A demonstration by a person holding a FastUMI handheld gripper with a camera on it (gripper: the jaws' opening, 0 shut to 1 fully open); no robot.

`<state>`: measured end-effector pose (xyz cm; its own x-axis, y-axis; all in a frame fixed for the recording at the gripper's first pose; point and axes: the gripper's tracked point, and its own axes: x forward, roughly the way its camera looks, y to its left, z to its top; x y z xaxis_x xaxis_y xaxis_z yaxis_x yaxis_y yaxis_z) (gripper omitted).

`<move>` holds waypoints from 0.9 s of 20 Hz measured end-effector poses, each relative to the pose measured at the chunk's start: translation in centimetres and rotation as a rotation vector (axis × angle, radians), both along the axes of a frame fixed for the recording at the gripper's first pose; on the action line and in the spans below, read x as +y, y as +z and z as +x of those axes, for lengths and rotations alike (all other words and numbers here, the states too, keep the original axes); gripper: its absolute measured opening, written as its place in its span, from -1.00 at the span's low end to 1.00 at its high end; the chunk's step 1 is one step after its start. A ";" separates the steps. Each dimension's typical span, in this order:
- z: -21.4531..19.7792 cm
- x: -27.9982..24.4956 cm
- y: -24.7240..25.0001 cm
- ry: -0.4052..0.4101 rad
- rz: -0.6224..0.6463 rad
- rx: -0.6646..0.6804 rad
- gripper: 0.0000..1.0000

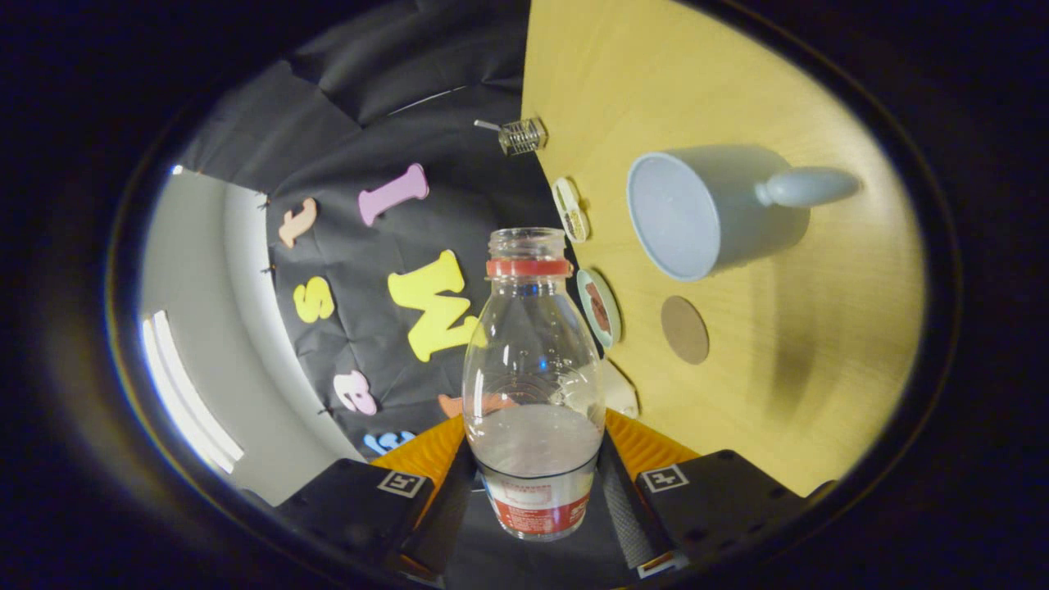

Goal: Take the bottle from table, then pour the juice into the cup, finally place the bottle on the coaster

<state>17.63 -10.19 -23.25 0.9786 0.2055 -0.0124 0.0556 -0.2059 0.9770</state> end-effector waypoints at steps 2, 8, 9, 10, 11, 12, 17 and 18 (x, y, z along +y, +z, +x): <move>-0.2 0.2 -0.6 0.026 -0.157 0.011 0.60; -1.3 -2.8 0.5 -0.021 -0.516 -0.039 0.59; -1.6 -3.4 0.9 -0.041 -0.543 -0.049 0.60; -2.2 -3.6 1.2 -0.053 -0.570 -0.059 0.60; -2.6 -3.9 1.4 -0.067 -0.602 -0.067 0.59; -2.7 -4.1 1.6 -0.077 -0.644 -0.068 0.59; -3.9 -5.3 2.7 -0.138 -0.910 -0.078 0.60; -4.0 -5.6 3.3 -0.163 -0.964 -0.085 0.60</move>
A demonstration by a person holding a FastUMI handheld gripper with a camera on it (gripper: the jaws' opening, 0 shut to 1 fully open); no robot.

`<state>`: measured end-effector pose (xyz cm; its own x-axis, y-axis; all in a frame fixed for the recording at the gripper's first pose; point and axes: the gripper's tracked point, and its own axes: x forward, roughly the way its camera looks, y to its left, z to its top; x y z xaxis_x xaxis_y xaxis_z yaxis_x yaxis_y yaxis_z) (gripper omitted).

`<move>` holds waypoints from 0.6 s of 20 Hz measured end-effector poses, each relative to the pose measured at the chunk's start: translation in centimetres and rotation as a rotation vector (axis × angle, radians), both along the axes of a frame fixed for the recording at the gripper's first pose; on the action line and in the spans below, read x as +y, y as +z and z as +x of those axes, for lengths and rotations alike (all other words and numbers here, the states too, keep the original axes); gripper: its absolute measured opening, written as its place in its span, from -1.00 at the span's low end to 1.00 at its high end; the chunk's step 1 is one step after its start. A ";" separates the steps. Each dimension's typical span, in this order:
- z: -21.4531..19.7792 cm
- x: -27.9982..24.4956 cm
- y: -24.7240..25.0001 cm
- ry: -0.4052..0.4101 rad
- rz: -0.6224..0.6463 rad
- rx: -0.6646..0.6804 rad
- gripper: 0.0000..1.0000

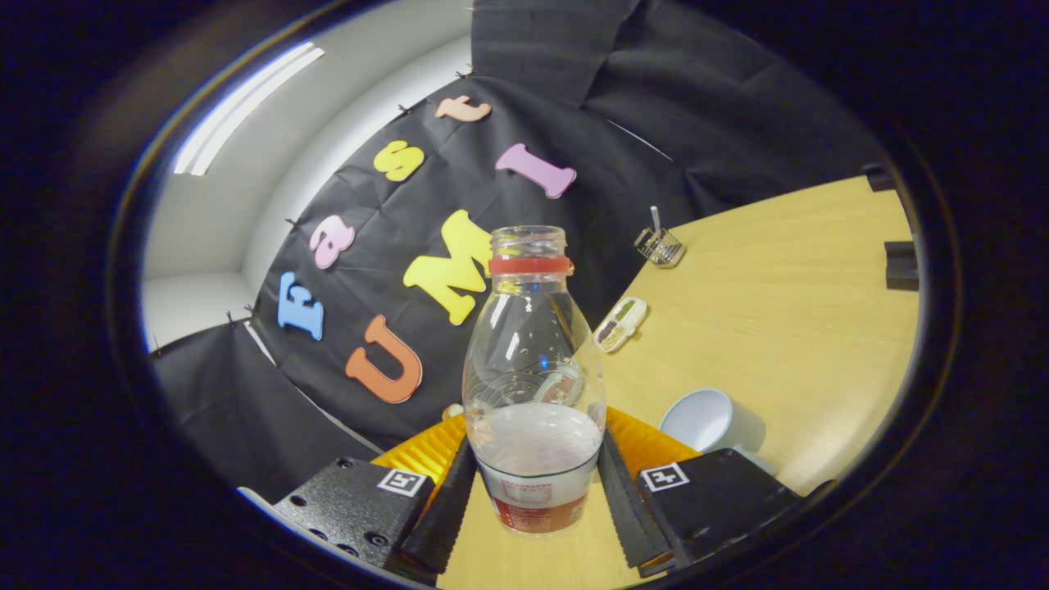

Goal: Take the bottle from table, then pour the juice into the cup, finally place the bottle on the coaster

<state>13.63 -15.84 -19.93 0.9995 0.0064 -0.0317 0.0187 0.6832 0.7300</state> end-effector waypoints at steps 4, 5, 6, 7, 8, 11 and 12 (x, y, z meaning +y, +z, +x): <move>0.1 0.0 1.4 -0.080 -0.255 -0.046 0.60; 0.1 0.3 1.6 -0.089 -0.319 -0.050 0.61; 0.1 0.6 1.8 -0.100 -0.387 -0.051 0.61; 0.2 0.6 1.9 -0.115 -0.459 -0.051 0.61; 0.1 0.8 2.1 -0.128 -0.531 -0.051 0.61; 0.0 2.0 3.2 -0.152 -0.680 -0.092 0.61; 0.2 2.7 3.6 -0.145 -0.705 -0.114 0.61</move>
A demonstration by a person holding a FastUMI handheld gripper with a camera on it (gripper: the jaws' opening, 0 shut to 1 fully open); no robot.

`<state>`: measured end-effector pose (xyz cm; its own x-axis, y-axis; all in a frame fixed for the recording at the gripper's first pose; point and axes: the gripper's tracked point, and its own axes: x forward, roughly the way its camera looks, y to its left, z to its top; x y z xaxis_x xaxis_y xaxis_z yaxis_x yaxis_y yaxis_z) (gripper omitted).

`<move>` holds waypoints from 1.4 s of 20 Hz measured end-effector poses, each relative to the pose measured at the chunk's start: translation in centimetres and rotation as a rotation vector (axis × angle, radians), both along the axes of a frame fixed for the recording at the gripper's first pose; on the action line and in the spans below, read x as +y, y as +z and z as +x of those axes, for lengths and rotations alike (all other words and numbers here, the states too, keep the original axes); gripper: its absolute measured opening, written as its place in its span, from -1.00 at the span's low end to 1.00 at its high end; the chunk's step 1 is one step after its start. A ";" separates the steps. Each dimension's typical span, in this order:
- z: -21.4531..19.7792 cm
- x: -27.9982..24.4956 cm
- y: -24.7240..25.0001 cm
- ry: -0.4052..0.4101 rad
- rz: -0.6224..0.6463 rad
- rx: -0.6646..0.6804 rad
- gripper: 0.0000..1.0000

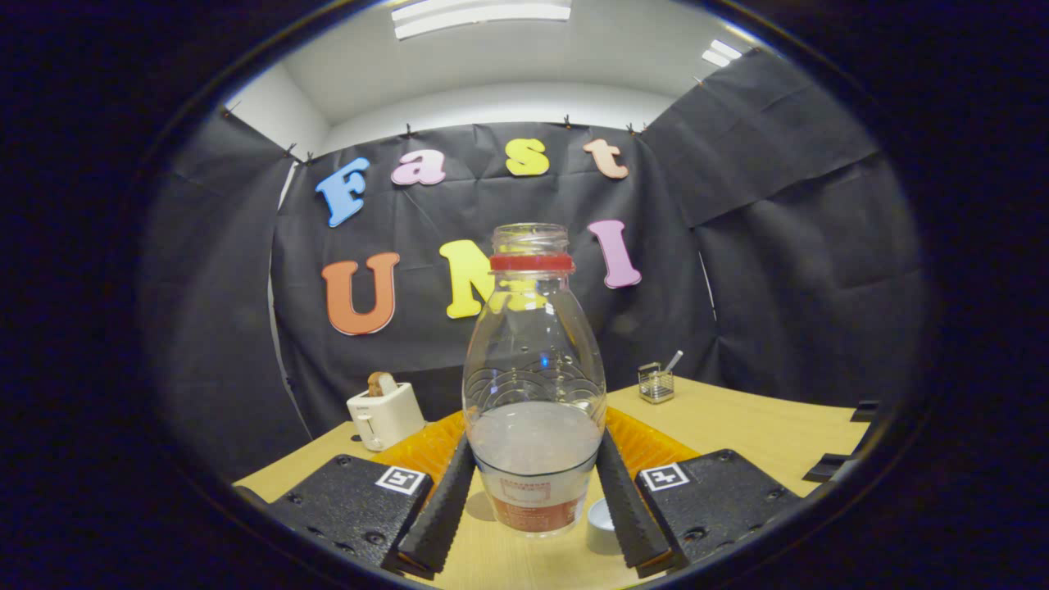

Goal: Take the bottle from table, then pour the juice into the cup, finally place the bottle on the coaster

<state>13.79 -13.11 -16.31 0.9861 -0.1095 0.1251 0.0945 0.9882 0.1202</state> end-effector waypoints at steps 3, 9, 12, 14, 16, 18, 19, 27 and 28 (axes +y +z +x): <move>1.2 2.3 0.6 0.041 -0.073 -0.025 0.61; 4.3 5.5 0.2 0.095 -0.087 -0.022 0.62; 6.5 7.3 -0.3 0.118 -0.124 -0.013 0.62; 8.1 8.0 -1.1 0.125 -0.132 -0.009 0.62; 10.2 8.0 -3.1 0.114 -0.133 0.016 0.63; 11.9 8.4 -4.4 0.109 -0.146 0.045 0.63; 12.8 8.5 -5.0 0.107 -0.152 0.054 0.63; 16.6 8.6 -12.2 0.102 -0.177 0.203 0.64; 16.8 8.3 -12.8 0.090 -0.176 0.210 0.64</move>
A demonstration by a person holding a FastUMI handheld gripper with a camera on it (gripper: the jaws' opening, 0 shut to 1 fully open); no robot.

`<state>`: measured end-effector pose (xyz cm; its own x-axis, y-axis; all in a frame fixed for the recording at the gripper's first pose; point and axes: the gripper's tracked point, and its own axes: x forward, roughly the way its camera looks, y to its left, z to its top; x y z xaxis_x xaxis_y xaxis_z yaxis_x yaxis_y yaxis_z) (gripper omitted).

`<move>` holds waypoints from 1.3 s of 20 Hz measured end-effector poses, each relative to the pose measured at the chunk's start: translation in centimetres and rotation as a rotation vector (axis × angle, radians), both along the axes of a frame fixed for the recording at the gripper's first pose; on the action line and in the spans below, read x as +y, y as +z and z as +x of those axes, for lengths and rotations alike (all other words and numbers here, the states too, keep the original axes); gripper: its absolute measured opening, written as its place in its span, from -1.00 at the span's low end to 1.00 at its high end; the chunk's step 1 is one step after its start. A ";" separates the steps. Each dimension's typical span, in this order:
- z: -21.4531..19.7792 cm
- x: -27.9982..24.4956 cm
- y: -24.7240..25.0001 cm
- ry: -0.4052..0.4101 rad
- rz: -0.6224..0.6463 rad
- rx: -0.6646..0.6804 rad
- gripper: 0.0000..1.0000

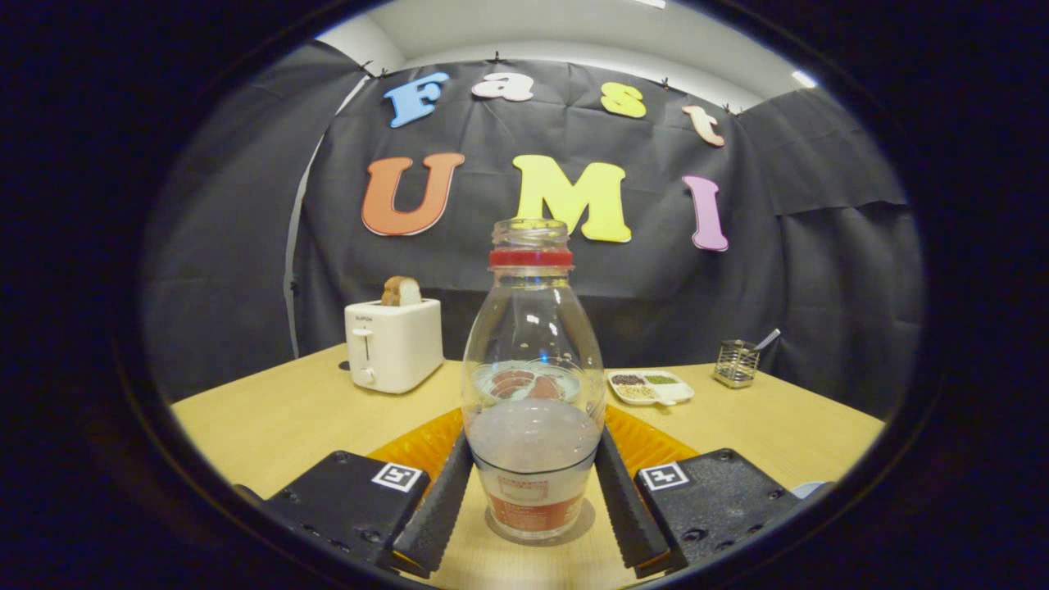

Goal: Take the bottle from table, then pour the juice into the cup, finally place the bottle on the coaster

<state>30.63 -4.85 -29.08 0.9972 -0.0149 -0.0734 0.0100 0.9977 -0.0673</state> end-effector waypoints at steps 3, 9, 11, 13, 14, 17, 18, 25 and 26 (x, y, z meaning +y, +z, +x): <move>0.3 -0.3 -0.7 -0.009 0.019 -0.002 0.64; 0.6 -0.5 -1.9 -0.006 0.063 0.017 0.88; 0.2 -0.5 -1.1 0.000 0.066 -0.001 1.00; -0.4 -0.9 -0.1 0.004 0.093 -0.018 1.00; -0.7 -0.8 0.1 0.017 0.110 -0.019 1.00; -2.3 -1.0 1.0 0.025 0.106 -0.015 1.00; -3.0 -1.3 1.2 0.023 0.095 -0.013 1.00; -9.0 -1.4 5.4 0.038 0.073 -0.037 1.00; -9.9 -1.6 6.2 0.039 0.080 -0.045 1.00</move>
<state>20.77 -6.46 -22.88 0.9992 0.0277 -0.0282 -0.0273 0.9995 0.0127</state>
